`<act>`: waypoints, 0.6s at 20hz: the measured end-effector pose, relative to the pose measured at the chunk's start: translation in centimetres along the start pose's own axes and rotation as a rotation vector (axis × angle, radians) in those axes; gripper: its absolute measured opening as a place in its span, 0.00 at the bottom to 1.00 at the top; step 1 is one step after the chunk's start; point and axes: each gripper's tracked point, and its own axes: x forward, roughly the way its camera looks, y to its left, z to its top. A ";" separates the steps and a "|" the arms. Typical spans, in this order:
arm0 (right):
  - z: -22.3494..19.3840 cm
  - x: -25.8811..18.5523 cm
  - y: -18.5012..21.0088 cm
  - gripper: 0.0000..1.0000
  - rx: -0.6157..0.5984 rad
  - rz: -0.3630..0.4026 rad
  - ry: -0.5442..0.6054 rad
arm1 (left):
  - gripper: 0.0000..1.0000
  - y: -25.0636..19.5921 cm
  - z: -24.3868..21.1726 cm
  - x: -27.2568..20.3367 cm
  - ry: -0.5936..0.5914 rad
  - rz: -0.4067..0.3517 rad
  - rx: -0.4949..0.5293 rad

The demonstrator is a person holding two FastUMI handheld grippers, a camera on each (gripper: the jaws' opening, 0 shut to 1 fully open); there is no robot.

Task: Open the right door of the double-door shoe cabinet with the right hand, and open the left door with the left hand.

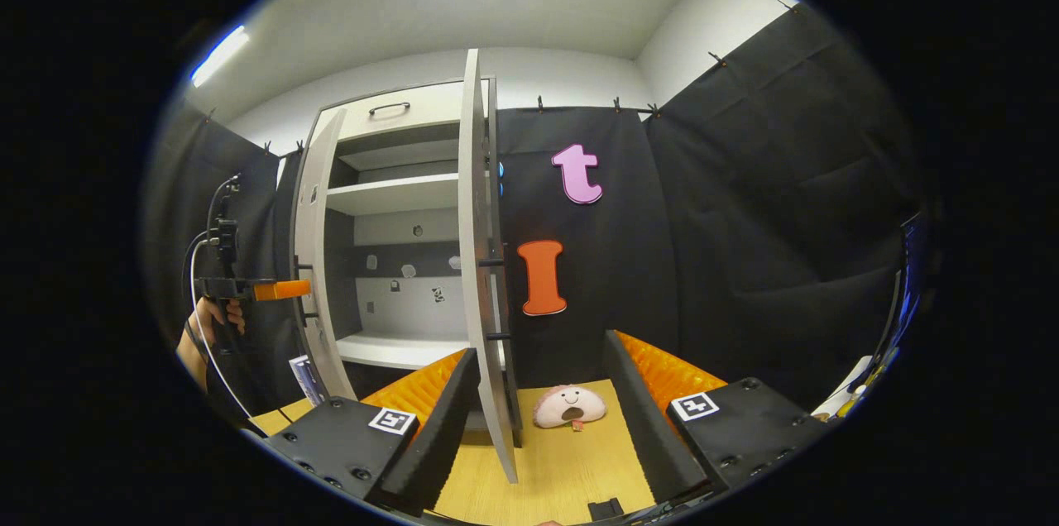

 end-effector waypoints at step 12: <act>0.3 0.0 2.7 0.84 -0.039 0.042 -0.037 | 0.20 6.5 1.5 -8.9 -0.062 0.193 0.050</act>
